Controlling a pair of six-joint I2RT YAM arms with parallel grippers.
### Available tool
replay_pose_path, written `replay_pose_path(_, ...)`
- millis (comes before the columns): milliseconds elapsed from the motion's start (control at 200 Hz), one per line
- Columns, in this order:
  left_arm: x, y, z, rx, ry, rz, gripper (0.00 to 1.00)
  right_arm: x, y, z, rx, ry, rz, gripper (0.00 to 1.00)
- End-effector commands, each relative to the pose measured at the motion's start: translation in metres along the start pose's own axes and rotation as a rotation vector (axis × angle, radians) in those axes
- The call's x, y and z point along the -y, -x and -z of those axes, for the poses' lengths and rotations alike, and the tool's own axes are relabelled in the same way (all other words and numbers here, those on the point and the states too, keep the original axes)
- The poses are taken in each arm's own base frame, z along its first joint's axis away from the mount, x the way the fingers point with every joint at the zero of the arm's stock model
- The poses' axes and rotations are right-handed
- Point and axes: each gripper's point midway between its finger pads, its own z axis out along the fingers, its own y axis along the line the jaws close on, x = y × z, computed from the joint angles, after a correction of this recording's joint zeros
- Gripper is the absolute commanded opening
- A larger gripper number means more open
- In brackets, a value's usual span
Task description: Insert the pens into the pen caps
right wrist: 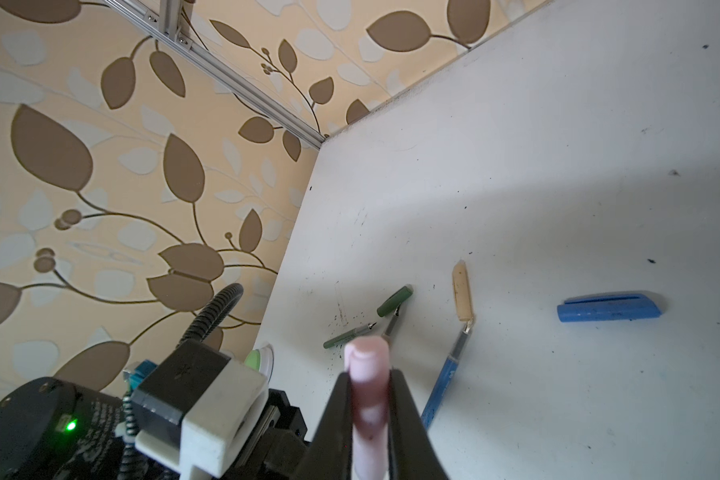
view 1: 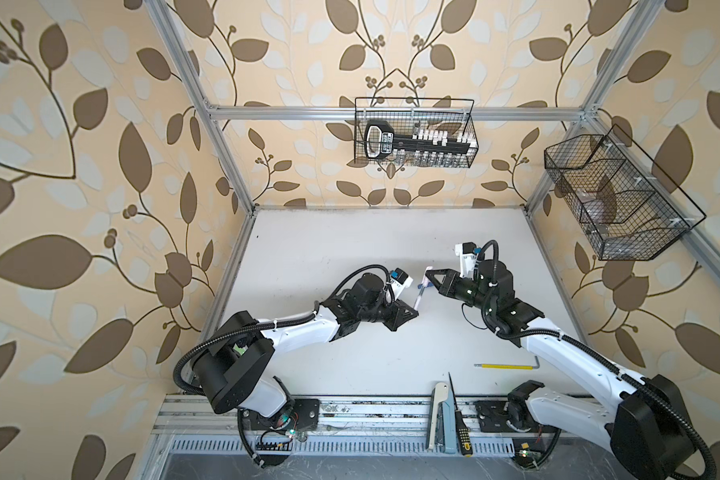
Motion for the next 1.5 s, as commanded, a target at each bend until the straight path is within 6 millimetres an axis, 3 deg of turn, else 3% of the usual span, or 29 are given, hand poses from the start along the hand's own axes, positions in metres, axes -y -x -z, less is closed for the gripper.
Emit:
replay_pose_path(0,0.015,0.025,0.005,0.070,-0.027,-0.046,0.00,-0.007,-0.002,0.004,0.004,0.029,-0.010,0.15)
replay_pose_path(440,0.032,0.059,0.027,0.155,-0.007,-0.110,0.00,-0.011,-0.028,-0.002,-0.081,0.028,0.034,0.18)
replay_pose_path(550,0.032,0.062,0.028,0.154,0.001,-0.117,0.00,-0.014,-0.034,-0.001,-0.117,0.011,0.080,0.23)
replay_pose_path(640,0.033,0.064,0.030,0.160,0.003,-0.122,0.00,-0.013,-0.037,0.003,-0.134,-0.003,0.105,0.32)
replay_pose_path(835,0.034,0.067,0.030,0.172,0.002,-0.126,0.00,-0.025,-0.009,0.024,-0.042,0.008,0.153,0.40)
replay_pose_path(895,0.033,0.067,0.029,0.170,0.008,-0.126,0.00,-0.029,-0.005,0.028,-0.037,0.011,0.169,0.47)
replay_pose_path(1070,0.032,0.065,0.027,0.160,0.006,-0.126,0.00,-0.026,0.012,0.041,0.005,-0.007,0.154,0.57)
replay_pose_path(1334,0.033,0.063,0.027,0.154,0.000,-0.137,0.00,-0.039,0.035,0.022,-0.013,0.050,0.151,0.57)
replay_pose_path(1494,0.032,0.061,0.025,0.148,-0.001,-0.135,0.00,-0.046,0.035,0.009,-0.048,0.089,0.142,0.54)
